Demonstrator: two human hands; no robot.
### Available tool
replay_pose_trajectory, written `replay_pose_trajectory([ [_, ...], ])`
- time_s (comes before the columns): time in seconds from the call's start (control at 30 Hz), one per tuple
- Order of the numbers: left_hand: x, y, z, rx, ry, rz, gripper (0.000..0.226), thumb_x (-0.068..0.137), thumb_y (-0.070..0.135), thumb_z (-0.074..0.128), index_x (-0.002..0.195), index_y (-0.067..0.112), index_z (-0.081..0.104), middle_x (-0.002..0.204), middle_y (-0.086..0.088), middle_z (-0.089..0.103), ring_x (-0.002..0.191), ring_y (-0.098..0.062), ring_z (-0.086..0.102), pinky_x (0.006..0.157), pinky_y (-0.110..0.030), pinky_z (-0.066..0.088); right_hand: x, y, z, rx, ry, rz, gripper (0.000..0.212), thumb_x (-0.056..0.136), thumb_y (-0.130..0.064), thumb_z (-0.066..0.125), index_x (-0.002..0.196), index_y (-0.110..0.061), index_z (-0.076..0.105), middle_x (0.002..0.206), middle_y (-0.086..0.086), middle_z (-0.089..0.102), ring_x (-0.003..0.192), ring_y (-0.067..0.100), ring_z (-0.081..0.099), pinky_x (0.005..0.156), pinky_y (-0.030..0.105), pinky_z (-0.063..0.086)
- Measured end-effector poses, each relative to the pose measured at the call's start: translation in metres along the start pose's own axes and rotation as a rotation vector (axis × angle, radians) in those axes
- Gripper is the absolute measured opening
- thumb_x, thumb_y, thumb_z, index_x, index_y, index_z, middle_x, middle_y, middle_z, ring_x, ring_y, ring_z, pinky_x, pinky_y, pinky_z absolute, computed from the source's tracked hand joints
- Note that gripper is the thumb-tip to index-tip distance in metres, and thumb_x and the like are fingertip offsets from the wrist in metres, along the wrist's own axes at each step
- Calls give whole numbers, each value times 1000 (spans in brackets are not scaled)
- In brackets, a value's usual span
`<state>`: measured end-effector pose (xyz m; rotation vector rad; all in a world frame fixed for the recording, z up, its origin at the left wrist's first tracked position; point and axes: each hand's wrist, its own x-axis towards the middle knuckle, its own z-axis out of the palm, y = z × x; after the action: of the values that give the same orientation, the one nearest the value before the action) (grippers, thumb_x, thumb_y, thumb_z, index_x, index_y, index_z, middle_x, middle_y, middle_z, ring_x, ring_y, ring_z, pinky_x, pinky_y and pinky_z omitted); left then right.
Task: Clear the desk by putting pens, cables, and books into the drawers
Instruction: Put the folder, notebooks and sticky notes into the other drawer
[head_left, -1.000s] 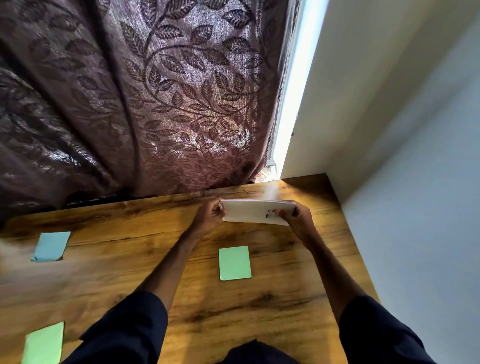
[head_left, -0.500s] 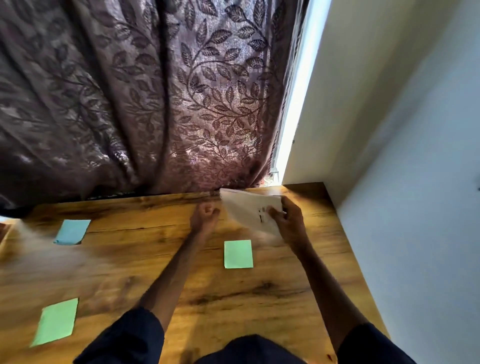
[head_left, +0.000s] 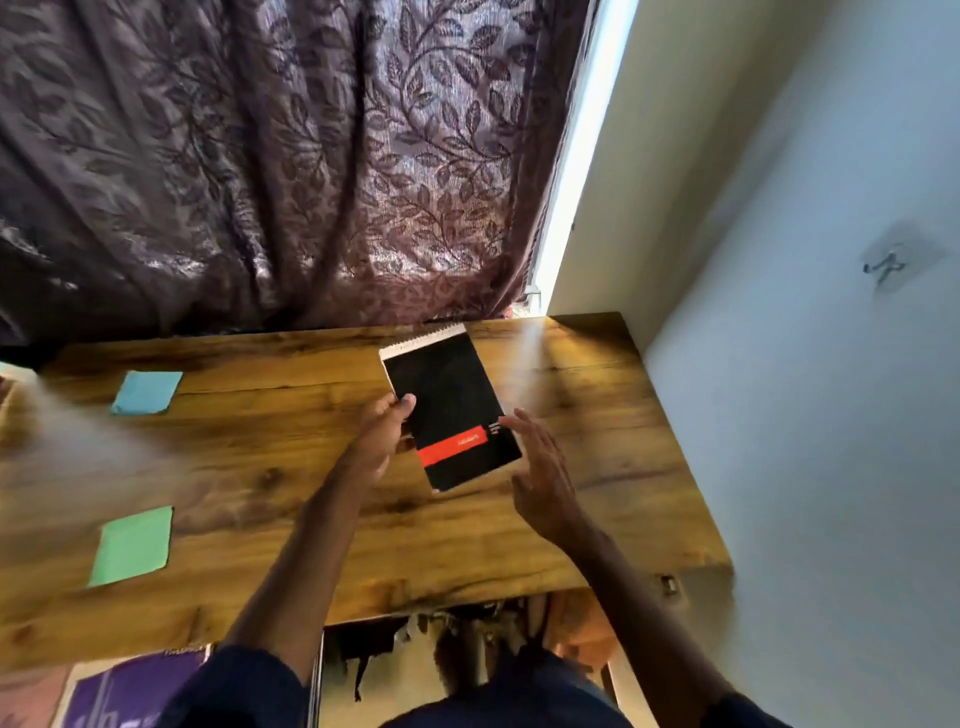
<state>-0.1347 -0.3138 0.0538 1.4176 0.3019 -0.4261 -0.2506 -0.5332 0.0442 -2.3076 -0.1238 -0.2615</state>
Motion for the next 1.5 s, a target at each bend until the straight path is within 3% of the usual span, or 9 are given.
replay_pose_trajectory([
  [0.1, -26, -13, -17, 87, -30, 2, 28, 103, 26, 53, 126, 10, 59, 121, -7, 68, 108, -22, 66, 93, -39, 53, -29, -1, -4, 188, -63, 275, 50, 94, -22, 65, 139, -24, 46, 141, -2, 51, 127, 11, 54, 99, 38, 53],
  [0.2, -64, -15, -25, 103, -78, 32, 28, 104, 17, 50, 128, 5, 58, 116, -8, 68, 90, -9, 70, 73, -17, 56, -49, -23, -2, 504, -146, 445, 48, 92, -52, 62, 132, -26, 53, 133, 1, 60, 121, 16, 61, 93, 33, 56],
  [0.33, -122, -28, -48, 128, -112, 16, 24, 105, 20, 49, 121, 8, 61, 106, -7, 72, 79, -5, 73, 69, -22, 59, -80, -63, 9, 691, -309, 440, 37, 100, -28, 58, 132, -9, 57, 123, 9, 68, 112, 25, 68, 90, 44, 59],
  [0.6, -248, -94, -112, 74, -29, -6, 31, 105, 30, 48, 120, 11, 67, 115, -9, 73, 102, -21, 70, 87, -38, 59, -191, -131, 32, 735, -310, 490, 21, 96, -3, 61, 117, -8, 58, 100, 13, 72, 77, 19, 74, 58, 33, 63],
  [0.83, -382, -172, -163, 249, 21, -52, 25, 98, 21, 63, 118, 7, 65, 106, -26, 67, 101, -37, 66, 86, -43, 57, -312, -167, 63, 623, -352, 475, 28, 95, -9, 64, 123, -16, 61, 111, 6, 72, 99, 19, 72, 85, 34, 60],
  [1.0, -446, -178, -182, 485, 230, -2, 5, 97, 12, 63, 91, 10, 64, 84, -8, 68, 80, -23, 68, 58, -21, 55, -362, -200, 96, 486, -385, 490, 26, 91, -14, 69, 118, -17, 66, 102, -3, 73, 91, 14, 72, 68, 19, 57],
  [1.1, -457, -186, -203, 643, 313, 16, 15, 93, 9, 66, 78, 14, 63, 79, -8, 66, 76, -23, 66, 70, -33, 54, -374, -220, 121, 405, -390, 484, 26, 91, -14, 70, 117, -15, 67, 101, 1, 74, 87, 10, 71, 64, 17, 55],
  [1.33, -432, -178, -267, 706, 307, 43, 12, 87, 9, 68, 82, -1, 72, 77, -17, 70, 71, -32, 69, 64, -42, 59, -359, -258, 167, 402, -346, 544, 32, 92, -15, 69, 123, -13, 63, 101, 3, 72, 87, 13, 71, 66, 25, 60],
  [1.5, -394, -158, -317, 606, 206, 38, 7, 91, 8, 67, 85, 8, 69, 75, -11, 67, 62, -22, 66, 54, -31, 60, -327, -289, 199, 416, -257, 559, 36, 91, -17, 70, 126, -11, 64, 109, 9, 74, 93, 18, 72, 76, 29, 61],
])
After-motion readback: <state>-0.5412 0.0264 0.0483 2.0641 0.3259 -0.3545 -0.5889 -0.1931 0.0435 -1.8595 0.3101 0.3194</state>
